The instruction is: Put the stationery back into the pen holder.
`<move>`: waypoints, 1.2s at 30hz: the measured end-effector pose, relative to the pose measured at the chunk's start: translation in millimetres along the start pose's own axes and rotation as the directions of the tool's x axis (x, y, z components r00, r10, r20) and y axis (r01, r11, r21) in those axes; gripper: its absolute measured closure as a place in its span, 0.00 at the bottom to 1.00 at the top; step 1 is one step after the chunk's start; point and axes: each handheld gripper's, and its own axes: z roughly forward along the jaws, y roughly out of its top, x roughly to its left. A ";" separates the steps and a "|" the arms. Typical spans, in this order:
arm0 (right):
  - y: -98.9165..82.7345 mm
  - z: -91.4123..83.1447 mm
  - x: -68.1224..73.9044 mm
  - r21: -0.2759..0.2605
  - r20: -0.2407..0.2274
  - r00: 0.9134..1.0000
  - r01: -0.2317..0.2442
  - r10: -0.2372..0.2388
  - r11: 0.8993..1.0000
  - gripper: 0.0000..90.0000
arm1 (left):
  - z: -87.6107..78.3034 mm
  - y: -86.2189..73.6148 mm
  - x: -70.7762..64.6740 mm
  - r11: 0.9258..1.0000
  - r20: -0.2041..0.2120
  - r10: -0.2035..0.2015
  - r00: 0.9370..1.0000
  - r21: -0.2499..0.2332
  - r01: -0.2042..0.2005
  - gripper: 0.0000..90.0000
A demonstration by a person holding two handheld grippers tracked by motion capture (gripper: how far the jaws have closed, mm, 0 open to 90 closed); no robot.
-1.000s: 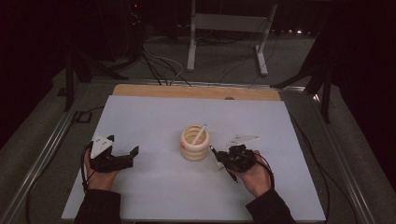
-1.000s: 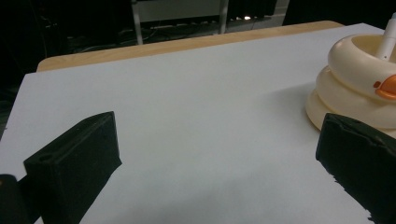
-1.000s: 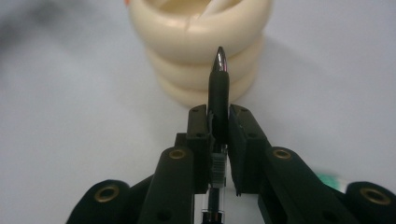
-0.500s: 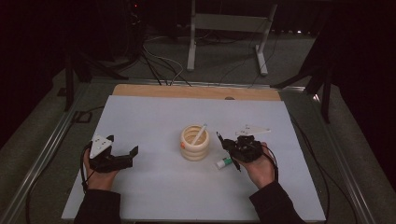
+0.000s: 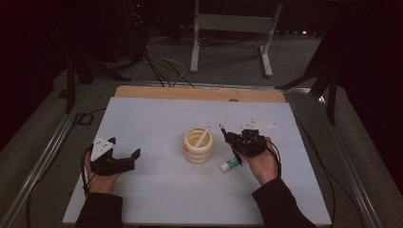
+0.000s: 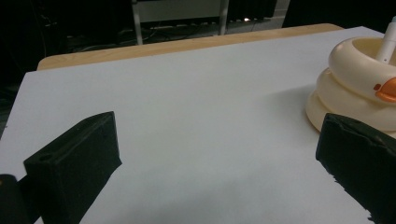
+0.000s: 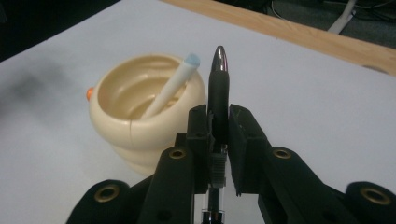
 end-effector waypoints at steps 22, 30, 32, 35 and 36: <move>33.5 6.4 0.0 -0.082 -0.014 0.999 0.044 -0.045 0.996 0.89 | 0.2 -0.8 0.7 1.000 0.000 -0.004 1.000 0.000 0.004 0.00; 42.9 11.6 2.1 -0.105 -0.016 0.998 0.056 -0.058 0.993 0.89 | 0.1 -1.0 1.5 1.000 -0.001 -0.005 1.000 -0.001 0.005 0.00; 45.7 14.3 2.7 -0.117 -0.020 0.998 0.056 -0.059 0.992 0.89 | 0.0 -1.0 1.6 1.000 0.000 -0.006 1.000 -0.002 0.006 0.00; 47.7 16.3 3.1 -0.122 -0.026 0.998 0.051 -0.054 0.991 0.89 | 0.2 -1.1 1.5 1.000 0.001 -0.005 1.000 0.000 0.005 0.00; 49.8 18.2 3.9 -0.129 -0.032 0.998 0.047 -0.052 0.991 0.89 | 0.2 -1.1 1.5 1.000 0.001 -0.005 1.000 0.001 0.005 0.00</move>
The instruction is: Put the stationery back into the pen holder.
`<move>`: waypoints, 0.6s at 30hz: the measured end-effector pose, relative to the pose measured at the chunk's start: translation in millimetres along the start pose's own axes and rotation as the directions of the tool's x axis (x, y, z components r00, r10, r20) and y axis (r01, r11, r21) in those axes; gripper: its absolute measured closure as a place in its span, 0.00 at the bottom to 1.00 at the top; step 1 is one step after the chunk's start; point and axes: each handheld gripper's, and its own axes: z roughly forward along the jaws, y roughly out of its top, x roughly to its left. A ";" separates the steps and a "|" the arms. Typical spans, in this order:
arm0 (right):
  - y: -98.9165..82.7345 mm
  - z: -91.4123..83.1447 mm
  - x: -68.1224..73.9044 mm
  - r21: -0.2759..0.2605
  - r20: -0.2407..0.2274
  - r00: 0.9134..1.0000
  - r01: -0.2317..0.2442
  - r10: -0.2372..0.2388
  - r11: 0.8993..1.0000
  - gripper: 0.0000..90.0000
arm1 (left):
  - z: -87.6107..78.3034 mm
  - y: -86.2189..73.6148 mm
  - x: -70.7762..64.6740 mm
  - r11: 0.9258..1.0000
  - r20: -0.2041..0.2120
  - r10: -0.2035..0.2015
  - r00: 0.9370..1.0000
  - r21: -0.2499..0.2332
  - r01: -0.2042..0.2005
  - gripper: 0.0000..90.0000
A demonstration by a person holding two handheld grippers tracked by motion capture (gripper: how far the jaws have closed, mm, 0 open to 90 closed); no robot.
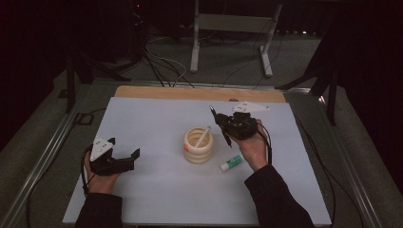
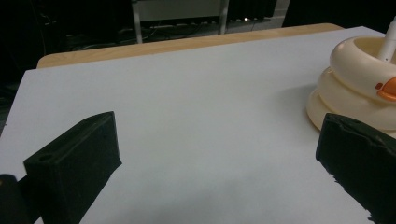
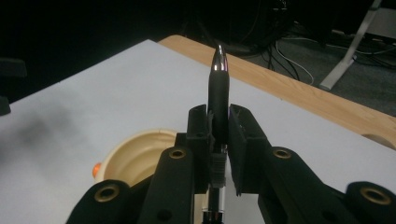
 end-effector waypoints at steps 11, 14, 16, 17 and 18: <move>12.9 10.4 8.4 -0.043 -0.037 0.999 0.013 -0.014 0.999 0.89 | -0.1 -0.2 0.2 1.000 0.002 -0.001 1.000 0.000 0.001 0.00; 14.5 13.3 10.3 -0.050 -0.043 0.999 0.012 -0.014 0.999 0.89 | -0.2 -0.2 0.2 1.000 0.003 0.000 1.000 0.000 0.000 0.00; 15.7 16.8 11.6 -0.057 -0.050 0.999 0.007 -0.010 0.998 0.89 | -0.3 -0.3 0.2 1.000 0.004 0.000 1.000 0.000 0.000 0.00; 16.3 18.7 12.0 -0.059 -0.054 0.999 0.005 -0.008 0.998 0.89 | -0.3 -0.3 0.2 1.000 0.004 0.000 1.000 0.000 0.000 0.00; 16.9 20.4 12.7 -0.061 -0.058 0.998 -0.002 -0.002 0.998 0.89 | -0.4 -0.4 0.3 1.000 0.004 0.001 1.000 0.000 -0.001 0.00</move>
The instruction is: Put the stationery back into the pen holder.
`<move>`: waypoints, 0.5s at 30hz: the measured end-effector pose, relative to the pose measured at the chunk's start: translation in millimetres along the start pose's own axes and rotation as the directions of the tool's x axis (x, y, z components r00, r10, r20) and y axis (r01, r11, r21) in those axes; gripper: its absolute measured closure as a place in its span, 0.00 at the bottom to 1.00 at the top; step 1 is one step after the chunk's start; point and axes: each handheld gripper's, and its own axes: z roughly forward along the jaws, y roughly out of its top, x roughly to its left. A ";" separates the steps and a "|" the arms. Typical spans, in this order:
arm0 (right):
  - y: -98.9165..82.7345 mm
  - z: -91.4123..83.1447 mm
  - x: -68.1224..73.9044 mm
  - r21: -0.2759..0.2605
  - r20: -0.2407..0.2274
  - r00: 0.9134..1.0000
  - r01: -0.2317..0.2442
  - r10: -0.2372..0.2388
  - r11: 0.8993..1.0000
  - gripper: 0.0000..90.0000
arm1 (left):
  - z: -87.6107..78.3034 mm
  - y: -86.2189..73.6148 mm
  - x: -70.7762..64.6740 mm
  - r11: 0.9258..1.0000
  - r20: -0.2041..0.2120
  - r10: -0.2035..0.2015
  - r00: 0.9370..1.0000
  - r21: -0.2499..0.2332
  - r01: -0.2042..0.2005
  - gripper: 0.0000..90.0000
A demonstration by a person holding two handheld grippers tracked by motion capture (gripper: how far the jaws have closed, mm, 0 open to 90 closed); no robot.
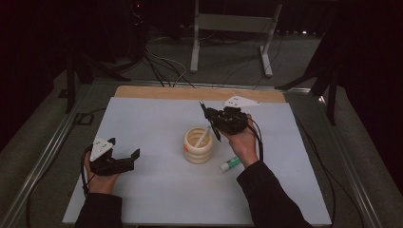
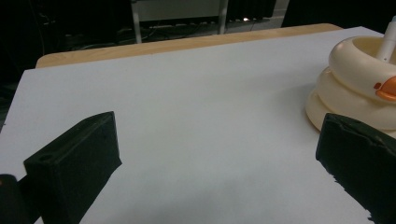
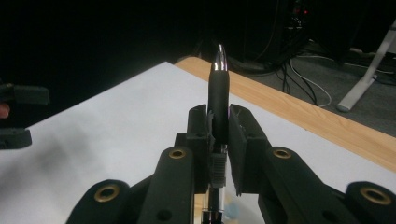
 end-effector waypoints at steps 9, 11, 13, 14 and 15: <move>4.4 14.9 7.4 -0.004 -0.005 1.000 0.001 -0.001 1.000 0.89 | 0.0 -1.0 0.5 1.000 0.002 -0.003 1.000 0.000 0.003 0.00; 4.9 17.6 9.4 -0.006 -0.008 1.000 0.005 -0.005 1.000 0.89 | -0.1 -1.0 0.6 1.000 0.003 -0.003 1.000 0.000 0.003 0.00; 5.0 20.5 11.4 -0.008 -0.008 1.000 0.011 -0.011 1.000 0.89 | 0.0 -1.1 0.8 1.000 0.002 -0.003 1.000 0.000 0.003 0.00; 5.1 23.1 12.8 -0.010 -0.011 1.000 0.019 -0.019 1.000 0.89 | 0.0 -1.2 1.0 1.000 0.003 -0.003 1.000 0.001 0.003 0.00; 5.1 23.1 12.8 -0.010 -0.011 1.000 0.019 -0.019 1.000 0.89 | 0.0 -1.3 1.2 1.000 0.003 -0.003 1.000 0.001 0.003 0.00</move>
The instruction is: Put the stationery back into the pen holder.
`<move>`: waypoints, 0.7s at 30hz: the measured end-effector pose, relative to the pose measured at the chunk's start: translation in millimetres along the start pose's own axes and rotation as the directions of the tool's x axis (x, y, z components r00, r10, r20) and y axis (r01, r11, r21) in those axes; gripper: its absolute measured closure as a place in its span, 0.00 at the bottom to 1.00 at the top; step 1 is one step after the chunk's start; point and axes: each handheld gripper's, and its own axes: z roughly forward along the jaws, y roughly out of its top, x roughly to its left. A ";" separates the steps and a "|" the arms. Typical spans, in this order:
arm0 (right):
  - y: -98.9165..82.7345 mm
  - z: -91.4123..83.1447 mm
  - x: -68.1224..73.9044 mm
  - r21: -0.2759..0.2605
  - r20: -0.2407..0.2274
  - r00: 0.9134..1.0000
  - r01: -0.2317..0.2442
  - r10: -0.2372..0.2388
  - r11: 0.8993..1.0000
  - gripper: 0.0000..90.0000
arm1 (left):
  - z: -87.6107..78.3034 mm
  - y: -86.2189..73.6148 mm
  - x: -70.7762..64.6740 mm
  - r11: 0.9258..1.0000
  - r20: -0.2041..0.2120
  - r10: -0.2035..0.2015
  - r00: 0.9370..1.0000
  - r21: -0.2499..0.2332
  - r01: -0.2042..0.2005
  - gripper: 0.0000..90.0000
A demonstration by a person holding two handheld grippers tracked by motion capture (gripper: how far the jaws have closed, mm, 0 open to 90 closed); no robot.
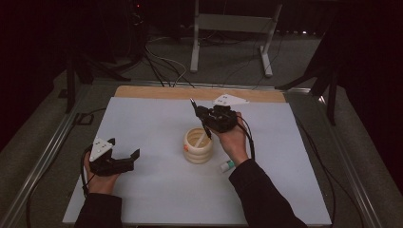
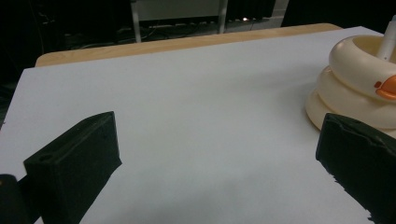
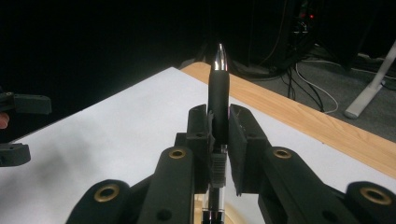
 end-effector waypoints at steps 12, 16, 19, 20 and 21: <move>-2.8 11.5 3.1 -0.029 -0.034 0.999 -0.025 0.024 0.999 0.89 | 0.8 -1.1 1.0 1.000 0.000 -0.007 1.000 0.001 0.007 0.00; -5.0 15.6 5.8 -0.026 -0.035 0.999 -0.021 0.020 0.999 0.89 | 0.7 -1.1 1.0 1.000 0.002 -0.007 1.000 0.002 0.007 0.00; -7.0 18.0 7.0 -0.022 -0.032 0.999 -0.018 0.017 1.000 0.89 | 0.6 -1.1 0.9 1.000 0.002 -0.007 1.000 0.002 0.007 0.00; -7.5 18.3 7.2 -0.020 -0.031 0.999 -0.017 0.016 1.000 0.89 | 0.6 -1.1 0.9 1.000 0.002 -0.007 1.000 0.002 0.007 0.00; -8.5 18.9 7.2 -0.020 -0.030 0.999 -0.017 0.017 1.000 0.89 | 0.6 -1.2 1.0 1.000 0.001 -0.008 1.000 0.002 0.008 0.00</move>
